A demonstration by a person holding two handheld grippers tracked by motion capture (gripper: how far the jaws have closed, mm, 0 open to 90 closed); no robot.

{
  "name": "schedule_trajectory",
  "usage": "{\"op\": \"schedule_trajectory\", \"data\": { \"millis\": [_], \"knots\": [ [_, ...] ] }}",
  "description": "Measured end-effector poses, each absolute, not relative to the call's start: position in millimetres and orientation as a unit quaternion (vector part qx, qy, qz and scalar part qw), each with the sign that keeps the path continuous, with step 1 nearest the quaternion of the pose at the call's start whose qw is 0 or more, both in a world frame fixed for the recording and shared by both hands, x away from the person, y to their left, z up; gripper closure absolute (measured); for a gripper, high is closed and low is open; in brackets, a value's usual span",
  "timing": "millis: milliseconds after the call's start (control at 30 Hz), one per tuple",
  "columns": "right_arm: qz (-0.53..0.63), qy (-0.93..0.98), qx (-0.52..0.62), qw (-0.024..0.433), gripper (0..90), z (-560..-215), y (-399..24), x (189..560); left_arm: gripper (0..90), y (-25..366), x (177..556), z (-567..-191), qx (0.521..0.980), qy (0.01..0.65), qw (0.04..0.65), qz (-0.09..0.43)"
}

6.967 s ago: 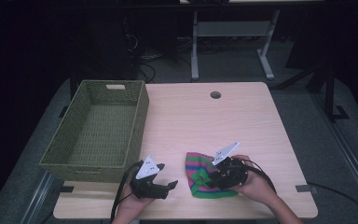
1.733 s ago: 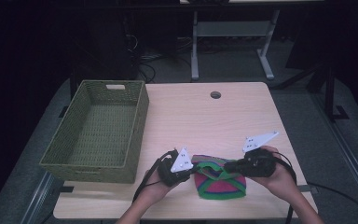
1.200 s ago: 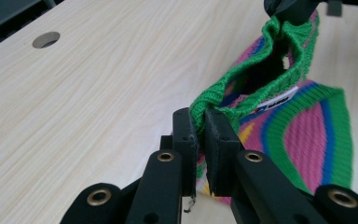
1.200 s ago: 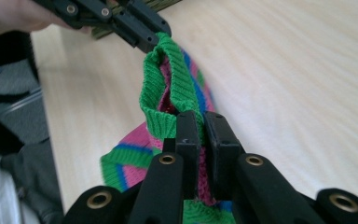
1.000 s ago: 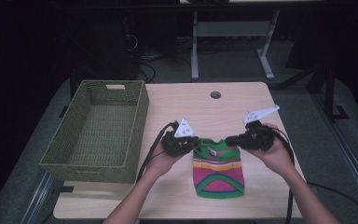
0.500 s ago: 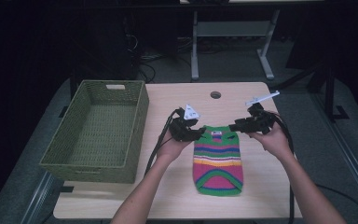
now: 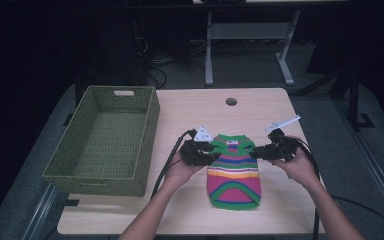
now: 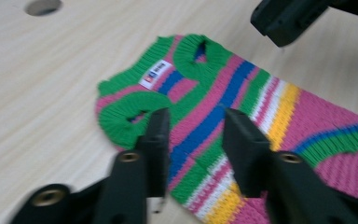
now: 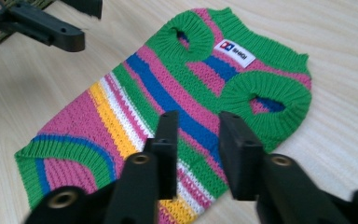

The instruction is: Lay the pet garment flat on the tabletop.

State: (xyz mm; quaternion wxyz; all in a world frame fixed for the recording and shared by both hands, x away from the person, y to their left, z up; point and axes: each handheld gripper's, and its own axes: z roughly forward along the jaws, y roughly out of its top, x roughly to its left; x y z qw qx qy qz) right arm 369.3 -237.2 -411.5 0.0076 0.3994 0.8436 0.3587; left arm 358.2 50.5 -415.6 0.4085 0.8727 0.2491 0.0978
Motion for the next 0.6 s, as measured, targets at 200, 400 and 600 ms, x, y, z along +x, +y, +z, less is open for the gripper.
{"op": "schedule_trajectory", "data": {
  "millis": [200,400,600],
  "knots": [
    [0.351,0.849,0.395,0.008,84.2,-419,-236,359,75.4,44,357,-427,0.891,0.240,0.385,0.033],
    [0.334,0.861,0.384,0.011,89.6,-428,-231,348,89.8,42,350,-433,0.901,0.223,0.373,0.022],
    [0.315,0.871,0.376,0.017,89.7,-441,-227,340,89.9,41,346,-438,0.911,0.214,0.352,0.019]
  ]
}}
